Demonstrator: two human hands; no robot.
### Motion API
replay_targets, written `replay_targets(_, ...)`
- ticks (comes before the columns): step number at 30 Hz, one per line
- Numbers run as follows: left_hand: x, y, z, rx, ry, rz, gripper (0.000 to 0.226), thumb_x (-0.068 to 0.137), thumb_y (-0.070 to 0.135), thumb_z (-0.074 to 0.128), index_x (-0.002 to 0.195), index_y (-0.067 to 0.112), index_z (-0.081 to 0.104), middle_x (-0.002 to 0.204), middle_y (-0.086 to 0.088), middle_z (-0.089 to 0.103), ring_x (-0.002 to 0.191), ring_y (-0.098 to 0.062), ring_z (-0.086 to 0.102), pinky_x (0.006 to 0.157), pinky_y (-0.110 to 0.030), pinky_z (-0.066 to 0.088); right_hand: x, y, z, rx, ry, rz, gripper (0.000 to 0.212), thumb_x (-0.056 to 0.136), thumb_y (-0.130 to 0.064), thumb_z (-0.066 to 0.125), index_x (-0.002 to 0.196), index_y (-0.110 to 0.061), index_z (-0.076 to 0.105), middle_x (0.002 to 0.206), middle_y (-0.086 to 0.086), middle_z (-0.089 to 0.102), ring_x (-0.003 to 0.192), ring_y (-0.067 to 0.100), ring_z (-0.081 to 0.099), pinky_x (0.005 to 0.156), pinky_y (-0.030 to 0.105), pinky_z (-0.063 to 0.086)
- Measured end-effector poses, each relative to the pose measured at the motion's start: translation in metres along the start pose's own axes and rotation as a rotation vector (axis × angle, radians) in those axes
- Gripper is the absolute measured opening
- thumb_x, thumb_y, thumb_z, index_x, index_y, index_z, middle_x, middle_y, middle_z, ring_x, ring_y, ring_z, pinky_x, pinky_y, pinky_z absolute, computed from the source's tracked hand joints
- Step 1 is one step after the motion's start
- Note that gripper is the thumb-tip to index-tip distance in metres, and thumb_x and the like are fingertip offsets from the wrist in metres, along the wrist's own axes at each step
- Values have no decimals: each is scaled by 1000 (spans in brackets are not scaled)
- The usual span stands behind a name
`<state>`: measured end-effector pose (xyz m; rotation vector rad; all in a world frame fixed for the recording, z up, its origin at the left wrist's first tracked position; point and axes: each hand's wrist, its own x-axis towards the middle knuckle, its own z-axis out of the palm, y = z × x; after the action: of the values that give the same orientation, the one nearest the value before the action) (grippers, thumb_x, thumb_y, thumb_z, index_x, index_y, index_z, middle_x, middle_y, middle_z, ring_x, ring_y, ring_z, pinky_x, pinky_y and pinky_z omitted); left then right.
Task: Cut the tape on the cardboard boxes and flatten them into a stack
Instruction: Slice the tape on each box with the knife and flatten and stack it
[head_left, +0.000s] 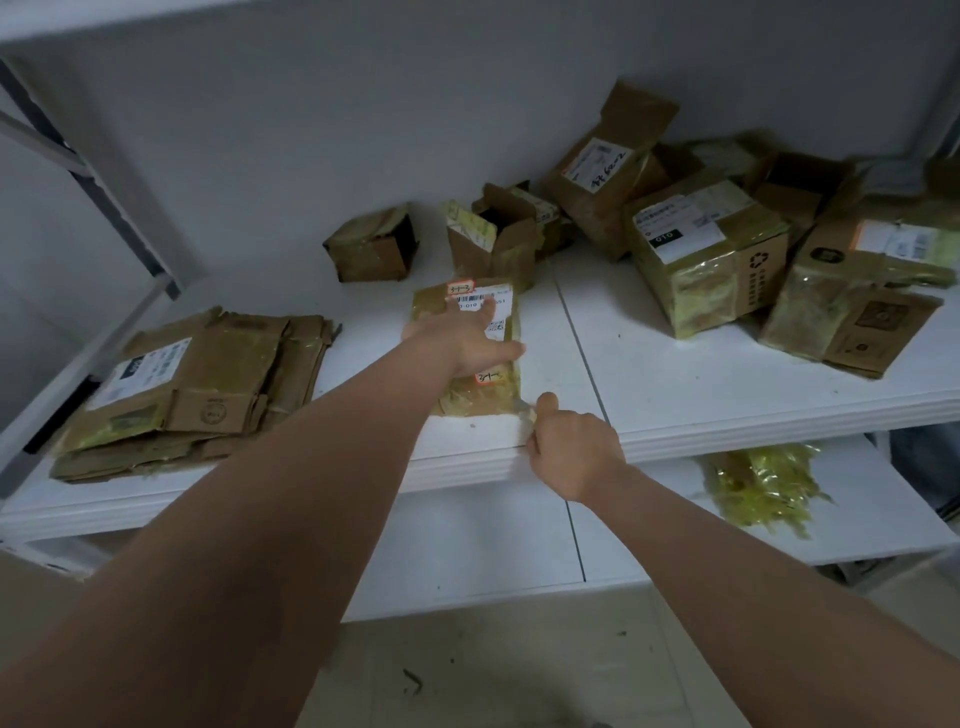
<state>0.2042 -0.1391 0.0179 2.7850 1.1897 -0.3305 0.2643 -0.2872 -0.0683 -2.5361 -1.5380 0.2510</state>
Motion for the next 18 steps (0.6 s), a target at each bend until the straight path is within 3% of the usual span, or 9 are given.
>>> replay_targets(3,-1,-17,-2,-80,-10,129,75,90,39,54,153,36,13,161,-4,12,143,-30,24,110,-34,29,-5,16,-5,124,32,-42,20,97,-26,35,107,-9,37,95,12,63,84,35,60,62,33,34)
replay_targets(7,-12,-49,4,-155,39,159,79,84,0,50,148,39,23,149,-9,35,125,-33,46,98,-34,42,4,28,-11,117,133,-48,19,98,-27,34,108,-11,39,96,12,64,85,35,60,62,33,33)
replay_targets(9,-17,-51,15,-220,53,116,84,80,-8,48,145,39,23,148,-9,29,131,-37,36,105,-42,34,14,30,-15,135,164,-39,19,99,-27,33,108,-14,43,98,9,64,87,34,60,64,32,35)
replay_targets(12,-11,-50,31,-212,128,113,82,84,2,58,148,36,19,159,4,13,147,-27,6,116,-54,10,31,32,-18,164,176,-34,17,99,-27,31,107,-18,43,92,7,64,79,31,56,64,32,36)
replay_targets(15,-1,-55,42,-111,217,119,66,98,31,49,152,33,12,162,6,8,148,-23,3,116,-53,11,48,37,-18,246,153,-29,18,100,-28,28,107,-18,40,83,6,56,73,28,48,63,32,35)
replay_targets(18,1,-56,47,-72,268,127,55,102,36,35,153,31,15,161,5,11,148,-23,8,115,-54,16,61,41,-14,282,142,-55,25,101,-35,24,111,-19,40,81,3,54,71,29,49,62,33,37)
